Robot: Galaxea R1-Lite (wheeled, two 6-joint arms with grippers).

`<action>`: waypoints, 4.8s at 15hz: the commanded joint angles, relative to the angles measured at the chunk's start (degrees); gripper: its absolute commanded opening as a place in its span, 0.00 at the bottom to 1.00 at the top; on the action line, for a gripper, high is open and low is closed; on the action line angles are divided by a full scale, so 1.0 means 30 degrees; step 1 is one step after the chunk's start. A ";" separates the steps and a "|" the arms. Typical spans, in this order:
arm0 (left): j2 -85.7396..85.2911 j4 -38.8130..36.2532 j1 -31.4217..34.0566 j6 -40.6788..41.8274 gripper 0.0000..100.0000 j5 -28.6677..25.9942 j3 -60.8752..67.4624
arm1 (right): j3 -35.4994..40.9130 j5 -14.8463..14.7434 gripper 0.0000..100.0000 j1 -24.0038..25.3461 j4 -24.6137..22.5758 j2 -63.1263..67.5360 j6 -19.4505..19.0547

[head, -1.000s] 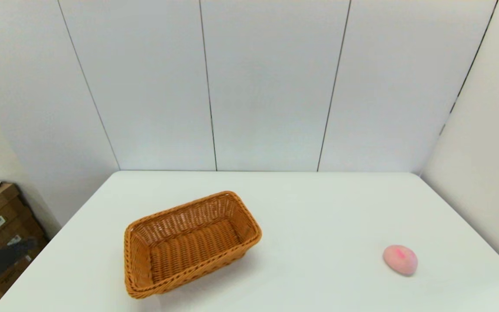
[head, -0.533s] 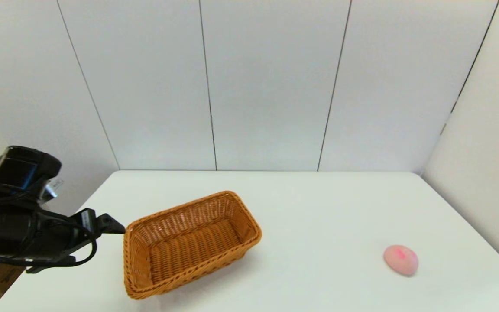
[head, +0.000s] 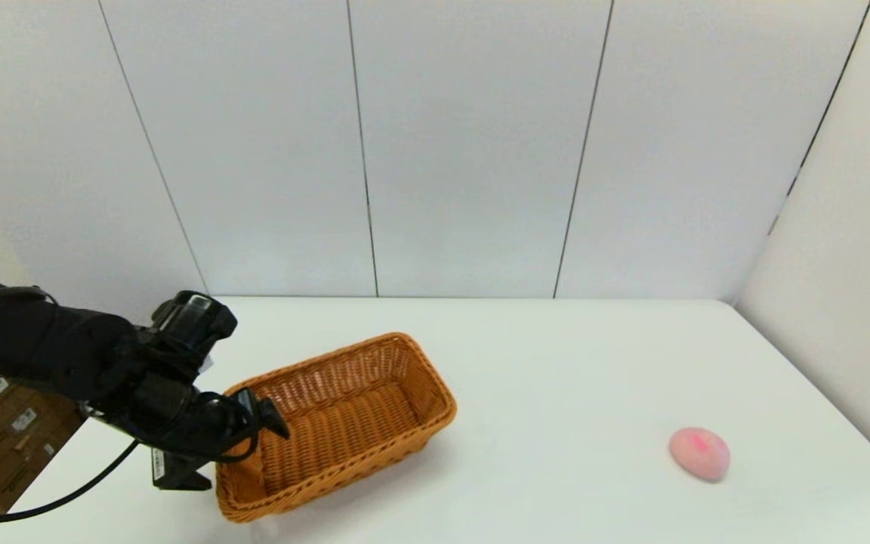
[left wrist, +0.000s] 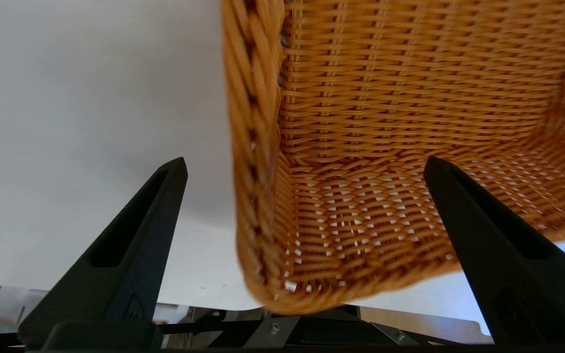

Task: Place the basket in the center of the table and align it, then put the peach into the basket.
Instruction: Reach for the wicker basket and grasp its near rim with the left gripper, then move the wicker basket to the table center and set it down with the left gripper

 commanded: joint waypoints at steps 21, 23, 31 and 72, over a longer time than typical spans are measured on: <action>0.0573 -0.1859 -0.0987 -0.0334 0.00 0.1042 0.0186 | -0.0003 -0.0001 1.00 0.0008 -0.0013 0.0024 0.0059; -0.1976 -0.1859 -0.1661 0.0516 0.00 0.1071 0.0127 | 0.0055 -0.0031 1.00 0.0008 -0.0277 0.0024 0.0059; -0.5199 -0.1859 -0.4063 0.2420 0.00 0.0954 -0.0107 | 0.0202 -0.0031 1.00 0.0008 -0.0599 0.0024 0.0059; 0.5641 -0.7279 -0.6319 0.1307 1.00 -0.1272 -0.2979 | 0.0202 -0.0031 1.00 0.0008 -0.0570 0.0024 0.0059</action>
